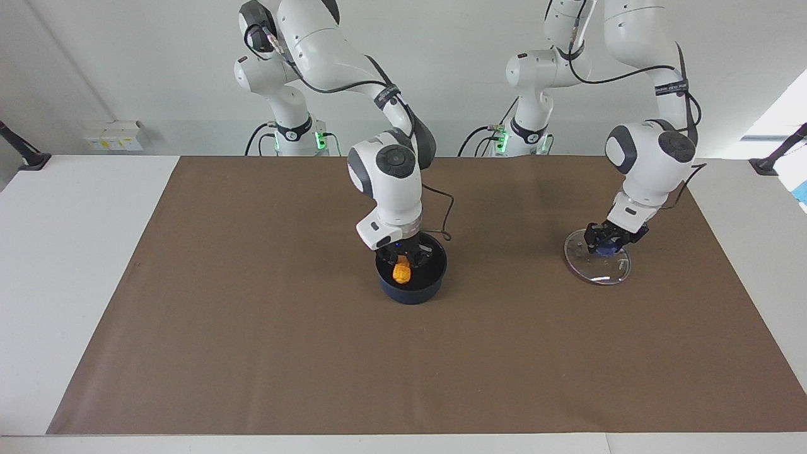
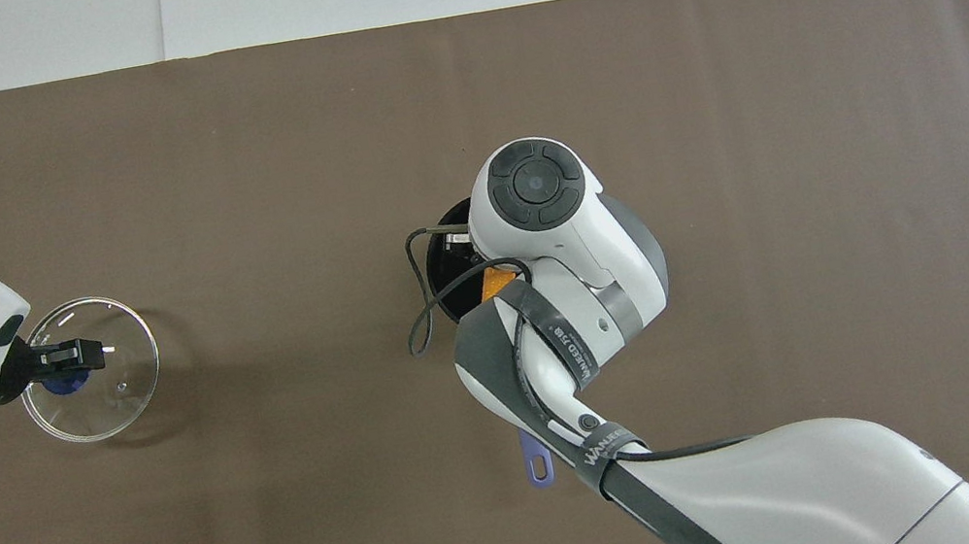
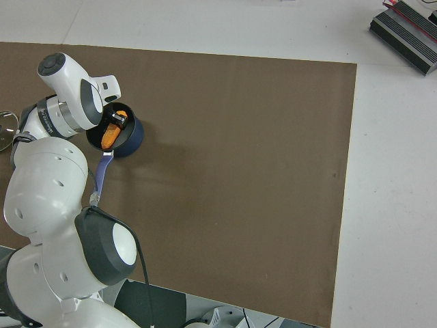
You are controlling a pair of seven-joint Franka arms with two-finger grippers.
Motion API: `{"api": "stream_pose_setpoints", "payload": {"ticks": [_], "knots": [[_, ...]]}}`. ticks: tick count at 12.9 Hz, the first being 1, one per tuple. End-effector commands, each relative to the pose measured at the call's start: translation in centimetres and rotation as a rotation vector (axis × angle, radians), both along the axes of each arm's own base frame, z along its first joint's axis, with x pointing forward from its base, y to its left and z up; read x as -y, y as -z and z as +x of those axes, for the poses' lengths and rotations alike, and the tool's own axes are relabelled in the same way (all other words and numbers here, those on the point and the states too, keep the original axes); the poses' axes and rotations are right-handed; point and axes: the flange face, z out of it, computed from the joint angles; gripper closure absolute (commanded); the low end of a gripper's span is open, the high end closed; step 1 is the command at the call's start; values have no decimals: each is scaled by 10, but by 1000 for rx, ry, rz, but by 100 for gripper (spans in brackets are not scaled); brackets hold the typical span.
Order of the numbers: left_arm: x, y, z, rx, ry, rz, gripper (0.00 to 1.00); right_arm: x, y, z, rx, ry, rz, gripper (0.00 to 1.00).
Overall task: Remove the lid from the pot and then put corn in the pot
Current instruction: 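Lower the lid with the left gripper while the right gripper holds corn over pot, then lower the corn into the pot and open the right gripper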
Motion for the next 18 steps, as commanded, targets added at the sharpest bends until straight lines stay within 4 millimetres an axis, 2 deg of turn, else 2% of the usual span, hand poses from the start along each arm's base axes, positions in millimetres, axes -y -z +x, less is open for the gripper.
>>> {"api": "stream_pose_setpoints", "payload": {"ticks": [1,3,5,6,7,8,9,10,12,13,14,16,18], "knots": [[0,-7,-1,27,19,11,0,-7,-1,0,15,18,70,84],[-2,-10,1,32,14,11,0,-7,-2,2,25,22,81,83],[-1,-32,10,17,17,11,0,-2,5,1,14,19,74,72],[1,-49,17,-5,22,9,0,-2,7,0,11,9,72,43],[2,-67,23,-26,26,9,0,-2,8,-1,7,9,71,18],[4,-87,30,-29,27,9,0,-2,8,-1,6,7,71,6],[6,-104,35,-29,28,8,0,-1,7,0,11,-2,58,0],[13,-117,39,-25,35,7,0,-2,3,0,16,-7,54,0],[41,-126,41,-16,66,8,0,0,-9,3,34,-1,61,0],[58,-126,42,-6,93,8,0,5,-19,5,48,3,63,0],[78,-126,42,-3,128,8,0,12,-40,7,75,12,75,0],[97,-134,42,2,164,10,0,47,-78,18,114,28,67,0],[89,-154,39,-1,162,12,0,89,-110,24,115,8,51,0]]}}
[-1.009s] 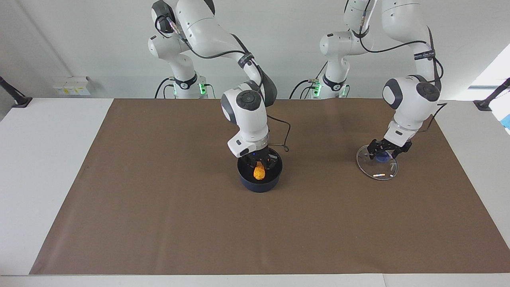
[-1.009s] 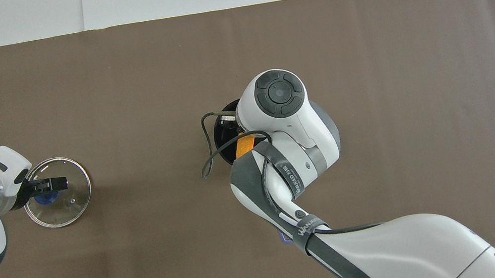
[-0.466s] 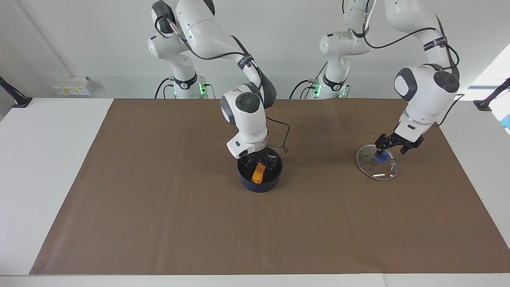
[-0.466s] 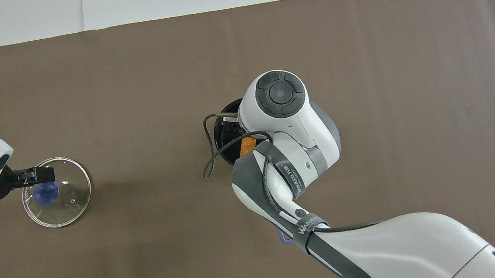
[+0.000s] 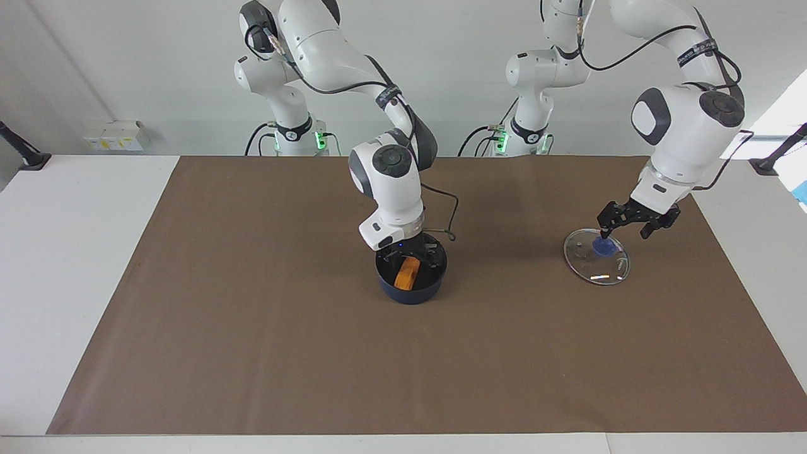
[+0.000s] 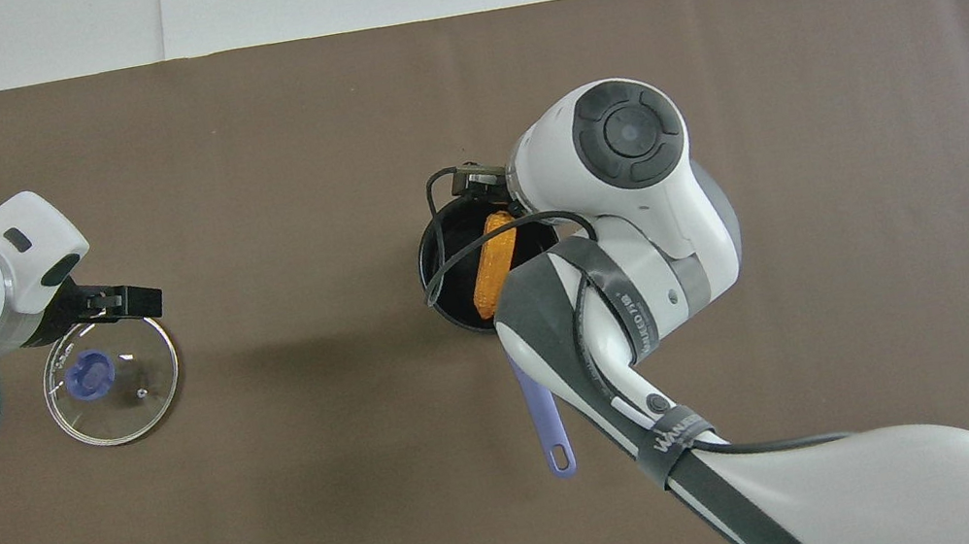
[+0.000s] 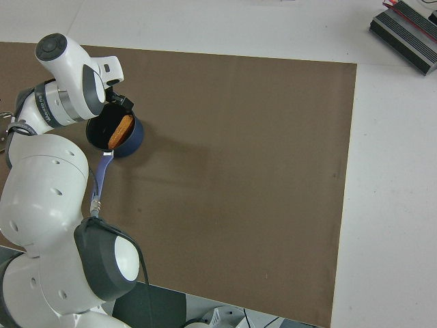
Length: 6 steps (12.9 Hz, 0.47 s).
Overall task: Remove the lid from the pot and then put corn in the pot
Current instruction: 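Lower the corn into the pot and open the right gripper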
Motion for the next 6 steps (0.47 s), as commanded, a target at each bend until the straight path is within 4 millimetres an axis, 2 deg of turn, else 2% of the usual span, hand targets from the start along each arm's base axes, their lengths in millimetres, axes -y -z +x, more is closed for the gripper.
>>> {"api": "stream_pose_setpoints", "payload": {"ticks": [1,3,6], "knots": [[-13,-37,-1,-9,6,19,0,57,-42,2,6,-29,-29,0],[-12,-65,1,-22,12,18,0,92,-66,5,32,-50,-75,0],[-17,-100,1,-32,-13,6,0,135,-97,3,41,-70,-89,0]]}}
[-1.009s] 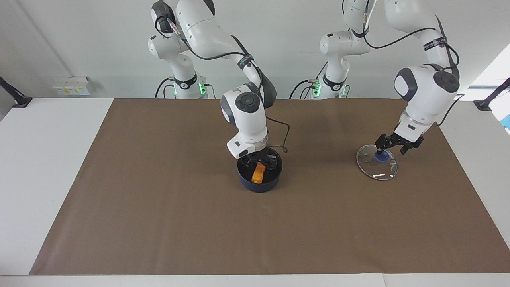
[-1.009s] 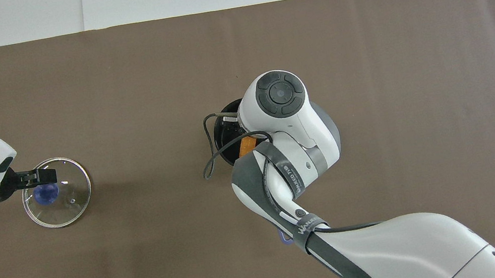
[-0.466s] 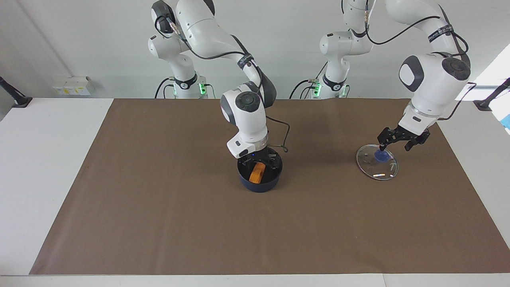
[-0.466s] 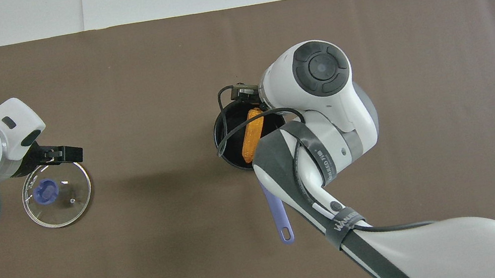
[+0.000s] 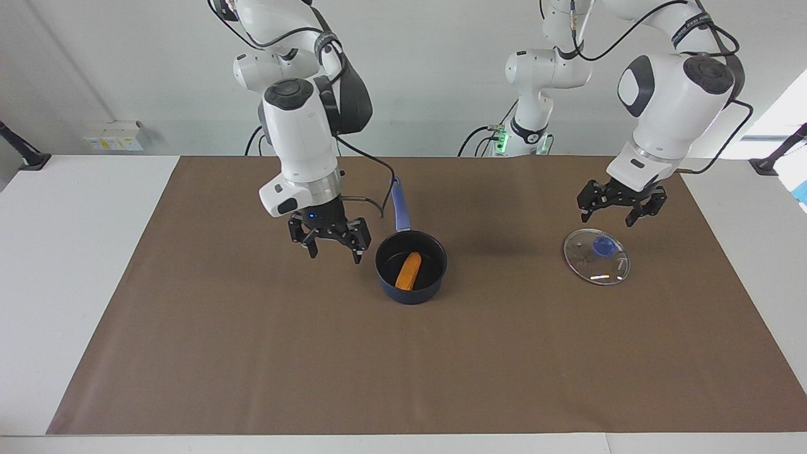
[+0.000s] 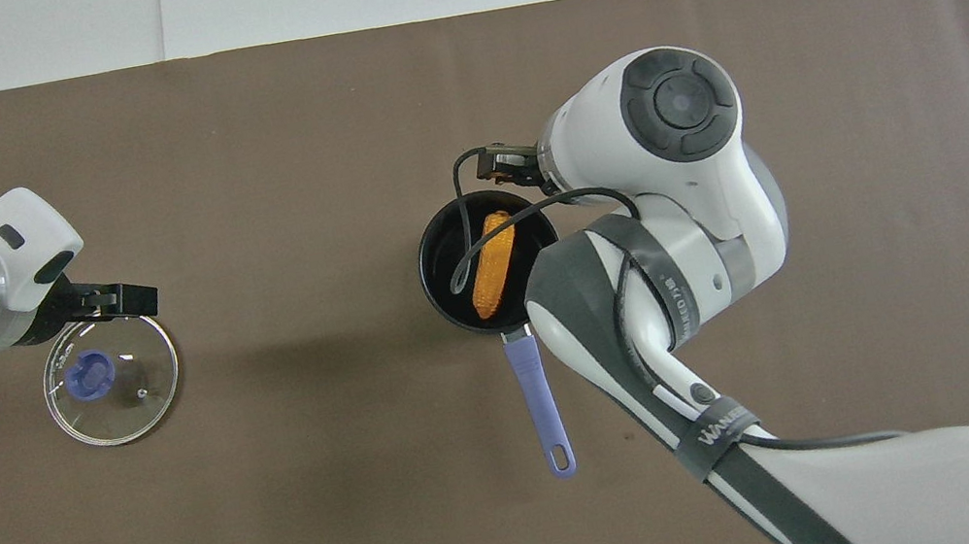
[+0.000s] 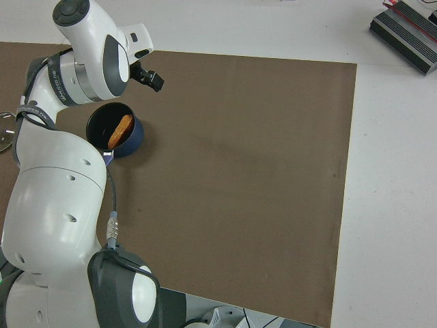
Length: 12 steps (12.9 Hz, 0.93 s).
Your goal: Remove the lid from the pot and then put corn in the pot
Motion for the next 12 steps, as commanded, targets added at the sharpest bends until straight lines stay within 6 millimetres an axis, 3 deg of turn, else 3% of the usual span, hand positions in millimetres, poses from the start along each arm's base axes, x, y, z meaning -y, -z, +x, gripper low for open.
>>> {"api": "stream_pose_setpoints", "payload": {"ticks": [1,6,10,12], "knots": [[-8,-27,-1,-16,-16,1,0,32,-27,-12,-1,-44,-27,0],[-11,-70,-6,-19,-23,-18,0,93,-101,-47,-58,-92,-48,0],[-12,-94,-18,-30,-28,-10,0,147,-138,-77,-121,-120,-62,0],[-11,-93,-26,-35,-19,-8,0,162,-151,-92,-136,-111,-59,0]]}}
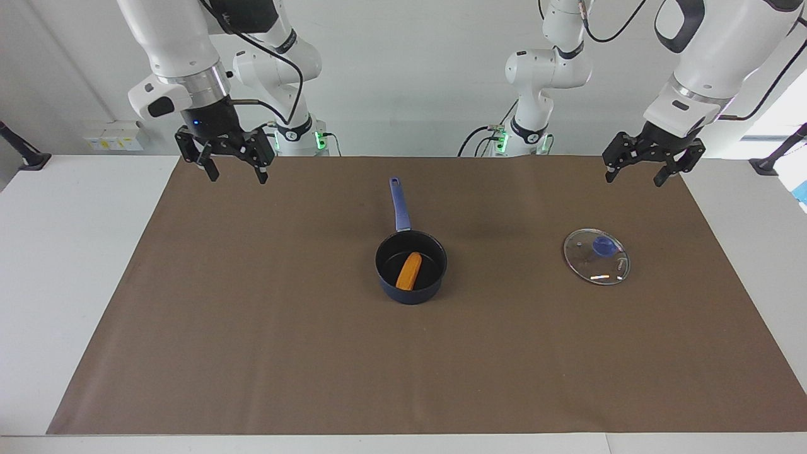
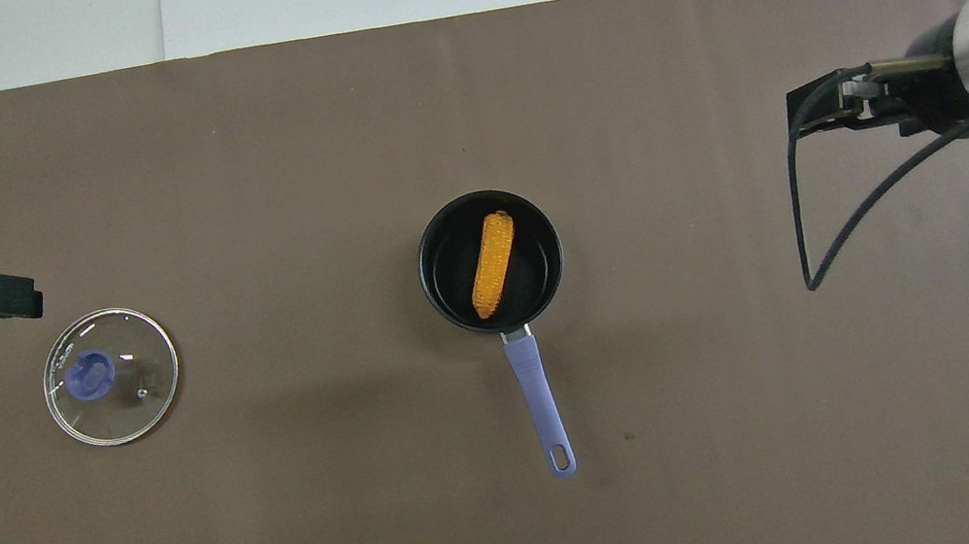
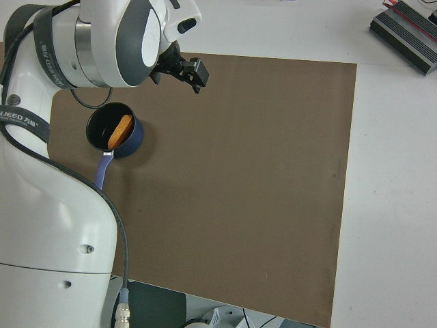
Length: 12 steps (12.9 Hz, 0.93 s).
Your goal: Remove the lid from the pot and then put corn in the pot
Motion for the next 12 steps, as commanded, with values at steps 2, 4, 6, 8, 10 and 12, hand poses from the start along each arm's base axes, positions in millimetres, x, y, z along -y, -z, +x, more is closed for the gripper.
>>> {"api": "stream_pose_setpoints", "payload": {"ticks": [2,4,6,8,10,12], "knots": [[2,-4,-11,-13,-1,-2,0,20,-4,-17,-24,4,-1,0],[1,-4,-10,-13,-1,0,0,26,2,-17,-36,13,-2,0],[-1,-5,-11,-17,-4,2,0,27,6,-12,-27,-59,-13,0],[-2,-5,-13,-36,-4,6,0,32,8,-13,-29,-61,-12,0],[-6,-8,-17,-54,-12,7,0,31,12,-15,-35,-58,-3,0],[-2,-14,-23,-50,-4,5,0,31,13,-15,-36,-64,-4,0]]}}
